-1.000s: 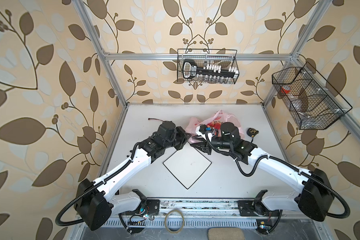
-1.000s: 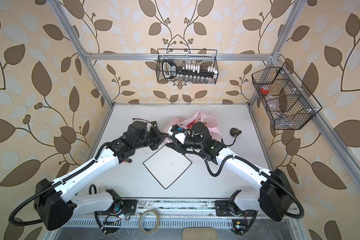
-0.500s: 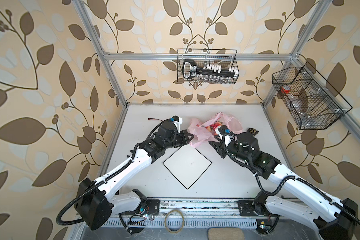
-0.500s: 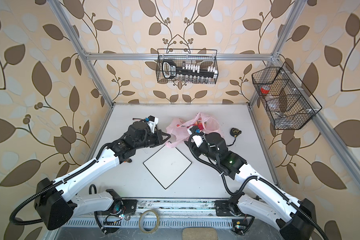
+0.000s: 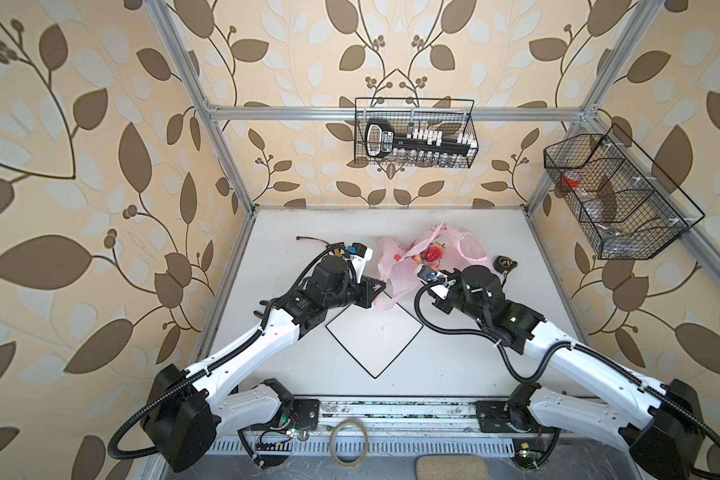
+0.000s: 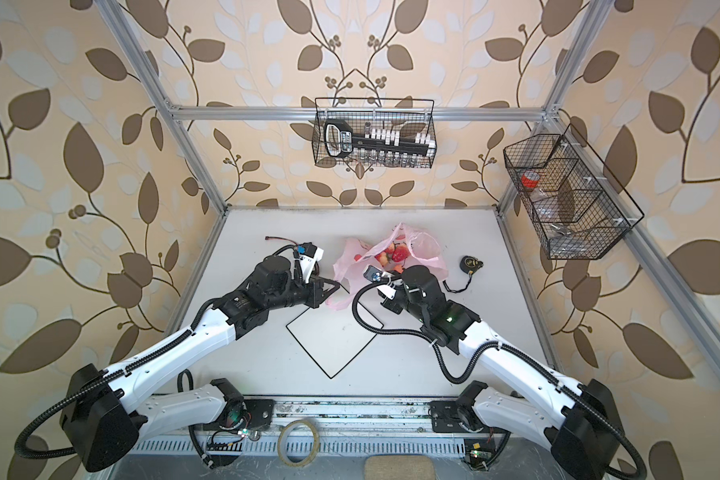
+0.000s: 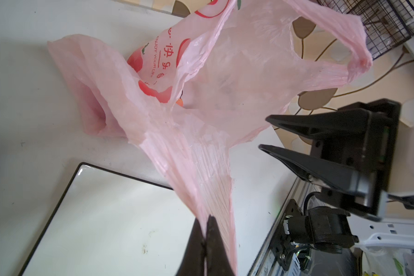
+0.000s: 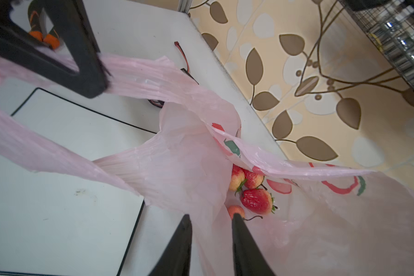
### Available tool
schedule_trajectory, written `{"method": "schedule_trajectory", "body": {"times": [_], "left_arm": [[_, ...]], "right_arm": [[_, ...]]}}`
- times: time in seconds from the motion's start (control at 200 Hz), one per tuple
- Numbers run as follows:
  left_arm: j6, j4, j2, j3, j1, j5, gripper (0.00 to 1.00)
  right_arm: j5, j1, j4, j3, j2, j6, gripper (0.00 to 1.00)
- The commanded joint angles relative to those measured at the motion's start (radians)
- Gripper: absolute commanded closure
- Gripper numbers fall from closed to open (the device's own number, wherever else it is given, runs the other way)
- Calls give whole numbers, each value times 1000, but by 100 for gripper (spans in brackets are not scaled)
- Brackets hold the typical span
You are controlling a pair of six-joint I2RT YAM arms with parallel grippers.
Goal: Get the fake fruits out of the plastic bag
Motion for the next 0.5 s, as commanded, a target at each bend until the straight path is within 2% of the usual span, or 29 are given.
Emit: {"method": "schedule_trajectory", "body": {"times": [0.0, 0.245, 0.495], "left_arm": [[107, 73, -52, -20, -10, 36, 100], [110, 91, -52, -27, -10, 59, 100], [71, 152, -84, -55, -10, 61, 100]], "right_arm": [[38, -12, 45, 61, 81, -135, 75], [174, -101, 41, 57, 232, -209, 82], [250, -126, -94, 36, 333, -170, 80]]}}
